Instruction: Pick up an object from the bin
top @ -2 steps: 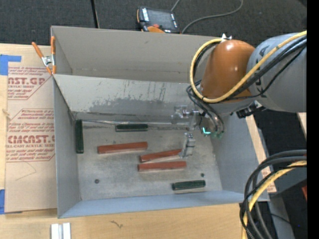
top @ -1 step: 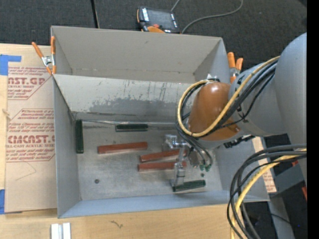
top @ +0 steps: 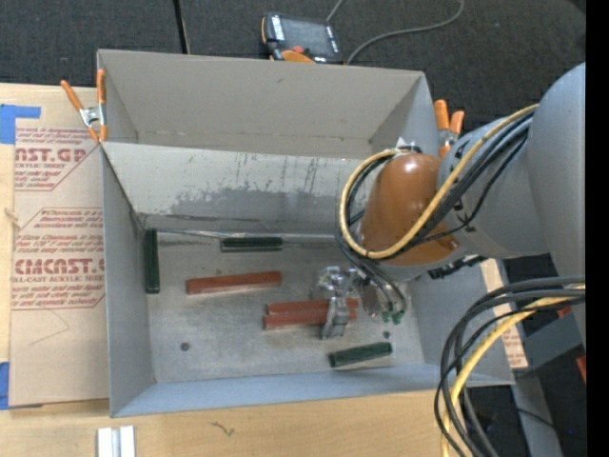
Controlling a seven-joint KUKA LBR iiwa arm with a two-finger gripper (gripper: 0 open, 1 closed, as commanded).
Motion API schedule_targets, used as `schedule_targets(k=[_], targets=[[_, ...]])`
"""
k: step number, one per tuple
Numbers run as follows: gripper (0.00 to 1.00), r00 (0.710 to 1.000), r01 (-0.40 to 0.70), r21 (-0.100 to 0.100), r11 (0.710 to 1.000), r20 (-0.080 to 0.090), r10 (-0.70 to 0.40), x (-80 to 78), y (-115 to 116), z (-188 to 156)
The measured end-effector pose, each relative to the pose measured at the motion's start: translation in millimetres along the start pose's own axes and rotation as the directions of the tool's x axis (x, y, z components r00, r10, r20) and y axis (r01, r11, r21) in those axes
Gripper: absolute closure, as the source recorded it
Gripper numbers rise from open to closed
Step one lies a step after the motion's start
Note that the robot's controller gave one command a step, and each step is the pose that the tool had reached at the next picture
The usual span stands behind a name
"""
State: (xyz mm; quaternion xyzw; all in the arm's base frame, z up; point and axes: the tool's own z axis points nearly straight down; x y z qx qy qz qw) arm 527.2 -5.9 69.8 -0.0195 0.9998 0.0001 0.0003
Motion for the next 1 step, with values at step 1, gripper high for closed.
schedule_targets(k=[1], targets=[[1.00,0.999,0.040,0.001,0.999,0.009,-0.040,-2.4,3.5,-162.2]])
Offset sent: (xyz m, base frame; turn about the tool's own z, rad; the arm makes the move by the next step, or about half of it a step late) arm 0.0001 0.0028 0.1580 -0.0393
